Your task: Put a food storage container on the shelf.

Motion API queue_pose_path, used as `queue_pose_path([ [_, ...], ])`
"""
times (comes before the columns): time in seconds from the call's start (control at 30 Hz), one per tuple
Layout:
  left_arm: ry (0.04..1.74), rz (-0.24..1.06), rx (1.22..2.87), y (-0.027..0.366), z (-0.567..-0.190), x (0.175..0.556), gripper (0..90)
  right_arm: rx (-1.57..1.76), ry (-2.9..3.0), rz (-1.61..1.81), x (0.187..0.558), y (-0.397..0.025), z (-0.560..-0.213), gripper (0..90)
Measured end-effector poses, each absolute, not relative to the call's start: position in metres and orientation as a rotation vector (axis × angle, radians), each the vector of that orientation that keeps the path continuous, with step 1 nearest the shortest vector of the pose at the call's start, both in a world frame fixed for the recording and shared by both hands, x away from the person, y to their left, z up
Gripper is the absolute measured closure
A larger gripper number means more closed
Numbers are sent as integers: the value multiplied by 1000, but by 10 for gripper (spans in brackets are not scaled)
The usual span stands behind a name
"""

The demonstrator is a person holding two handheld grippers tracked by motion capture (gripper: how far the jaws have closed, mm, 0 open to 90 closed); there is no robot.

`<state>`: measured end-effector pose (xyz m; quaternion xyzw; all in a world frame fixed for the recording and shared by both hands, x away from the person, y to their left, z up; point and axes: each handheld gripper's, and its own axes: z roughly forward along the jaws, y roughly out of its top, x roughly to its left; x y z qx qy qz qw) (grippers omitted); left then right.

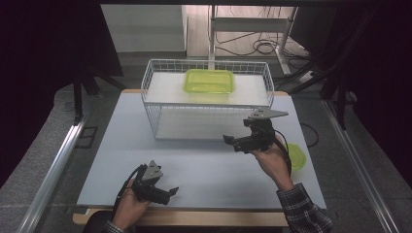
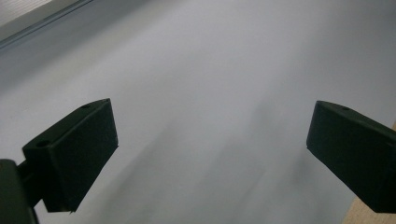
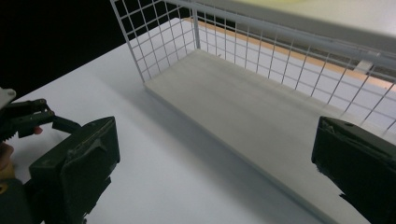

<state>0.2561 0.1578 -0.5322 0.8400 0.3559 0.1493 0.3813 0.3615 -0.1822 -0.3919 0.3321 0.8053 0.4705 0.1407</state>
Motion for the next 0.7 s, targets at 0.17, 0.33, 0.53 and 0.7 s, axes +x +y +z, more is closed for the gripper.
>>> queue_pose_path([
  [0.17,907,382,2143,158,-532,256,20,975,2326,1347,355,-185,-401,0],
  [0.33,907,385,2143,158,-532,256,19,991,2326,1341,347,-190,-414,0],
  [0.53,903,386,2150,157,-533,256,19,989,2329,1321,341,-194,-423,0],
  [0.7,903,388,2149,157,-532,256,19,985,2328,1309,335,-198,-431,0],
])
